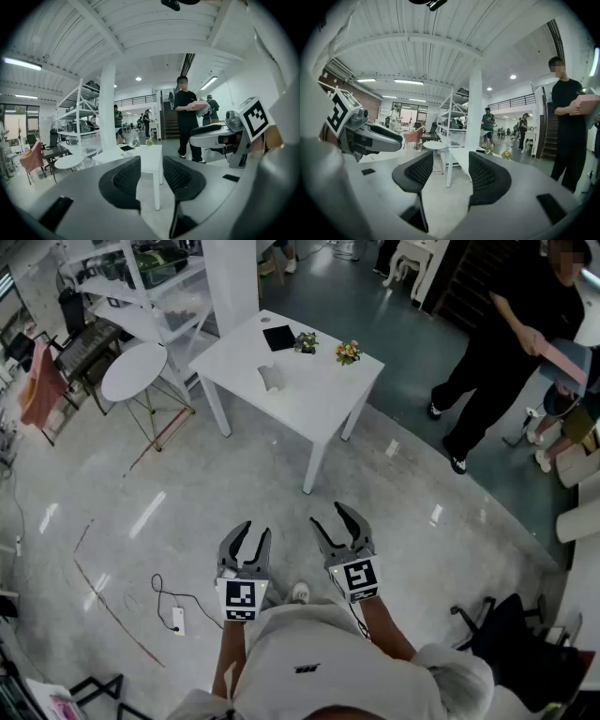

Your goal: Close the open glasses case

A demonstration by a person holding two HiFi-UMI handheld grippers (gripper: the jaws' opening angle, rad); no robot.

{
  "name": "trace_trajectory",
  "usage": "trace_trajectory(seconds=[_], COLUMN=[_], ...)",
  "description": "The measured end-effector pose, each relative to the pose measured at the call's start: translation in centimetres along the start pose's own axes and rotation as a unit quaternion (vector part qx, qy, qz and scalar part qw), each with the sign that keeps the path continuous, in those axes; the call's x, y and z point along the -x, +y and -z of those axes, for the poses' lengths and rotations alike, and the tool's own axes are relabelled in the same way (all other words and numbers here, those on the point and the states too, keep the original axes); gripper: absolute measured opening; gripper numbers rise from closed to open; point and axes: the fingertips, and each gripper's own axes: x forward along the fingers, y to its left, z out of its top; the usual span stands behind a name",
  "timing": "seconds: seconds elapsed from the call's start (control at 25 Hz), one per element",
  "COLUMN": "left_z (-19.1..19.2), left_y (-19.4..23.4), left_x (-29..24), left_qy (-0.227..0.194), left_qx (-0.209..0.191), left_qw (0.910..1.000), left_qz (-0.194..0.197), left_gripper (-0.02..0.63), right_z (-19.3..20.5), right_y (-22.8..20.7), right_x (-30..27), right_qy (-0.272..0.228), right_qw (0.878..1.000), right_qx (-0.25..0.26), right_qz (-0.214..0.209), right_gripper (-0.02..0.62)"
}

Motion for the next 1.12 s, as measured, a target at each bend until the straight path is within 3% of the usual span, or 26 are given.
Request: trace_trajectory(seconds=[0.4, 1.12], left_z=[-0.3, -1.4], left_y=[1.2, 11.6], left_x=[-2.1, -13.4], left_qy=[-0.007, -0.006], left_qx=[0.003, -0.008], left_qw=[1.0000, 0.9982], left_qz=[0.003, 0.058], left_gripper=[0.163, 0.161], right_z=[0.2, -1.2], right_y=[0.1, -2.7], right_x=[-2.6, -15.8], right_qy=[0.001, 0.025], right_qw=[1.000, 0.999], right_qx=[-0.013, -0.025], right_qz=[-0.007, 0.040], right_gripper=[0.241, 0.233])
